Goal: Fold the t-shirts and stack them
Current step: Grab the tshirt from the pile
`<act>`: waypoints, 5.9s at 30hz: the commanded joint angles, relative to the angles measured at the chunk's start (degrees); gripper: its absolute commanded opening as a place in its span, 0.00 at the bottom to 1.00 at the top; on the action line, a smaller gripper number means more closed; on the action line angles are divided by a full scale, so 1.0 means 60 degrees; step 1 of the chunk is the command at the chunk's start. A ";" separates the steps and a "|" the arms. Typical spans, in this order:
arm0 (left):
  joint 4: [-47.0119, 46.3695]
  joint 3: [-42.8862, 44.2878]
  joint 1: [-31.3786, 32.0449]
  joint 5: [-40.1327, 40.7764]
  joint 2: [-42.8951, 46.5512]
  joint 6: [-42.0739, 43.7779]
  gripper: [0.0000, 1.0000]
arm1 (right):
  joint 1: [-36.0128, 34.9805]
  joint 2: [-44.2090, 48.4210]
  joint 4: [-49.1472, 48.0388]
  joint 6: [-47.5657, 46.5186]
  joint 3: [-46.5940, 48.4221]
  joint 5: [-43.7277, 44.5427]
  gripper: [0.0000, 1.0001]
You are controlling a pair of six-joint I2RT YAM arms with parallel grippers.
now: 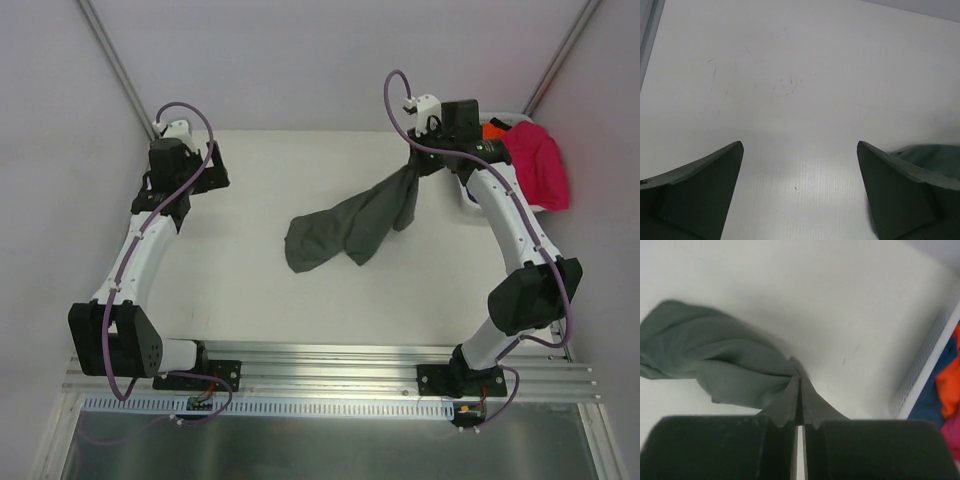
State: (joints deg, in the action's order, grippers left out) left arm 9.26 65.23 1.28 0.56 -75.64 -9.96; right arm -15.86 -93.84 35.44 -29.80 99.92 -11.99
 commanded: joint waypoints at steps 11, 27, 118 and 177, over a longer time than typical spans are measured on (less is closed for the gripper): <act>-0.0386 0.0320 -0.0008 -0.0312 0.0213 -0.0493 0.99 | -0.0854 0.0932 0.0655 -0.0072 -0.0335 -0.0256 0.01; -0.0429 0.0774 -0.0008 0.0917 0.0608 -0.0275 0.99 | -0.4959 -0.2140 0.0364 0.1275 0.3869 -0.2631 0.01; 0.1471 -0.0207 0.0036 -0.2564 0.0184 0.1016 0.99 | -0.0200 -0.1982 0.1477 0.2052 0.1715 -0.3188 0.01; 0.2046 0.1008 0.6261 -0.3710 -0.3961 -0.0729 0.70 | 0.0563 -0.1337 0.0670 0.2111 -0.0218 -0.1957 0.01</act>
State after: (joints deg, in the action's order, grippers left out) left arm 19.53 70.74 37.74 -19.27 -98.65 -15.84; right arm -12.99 -104.75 39.29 -16.19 96.97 -23.90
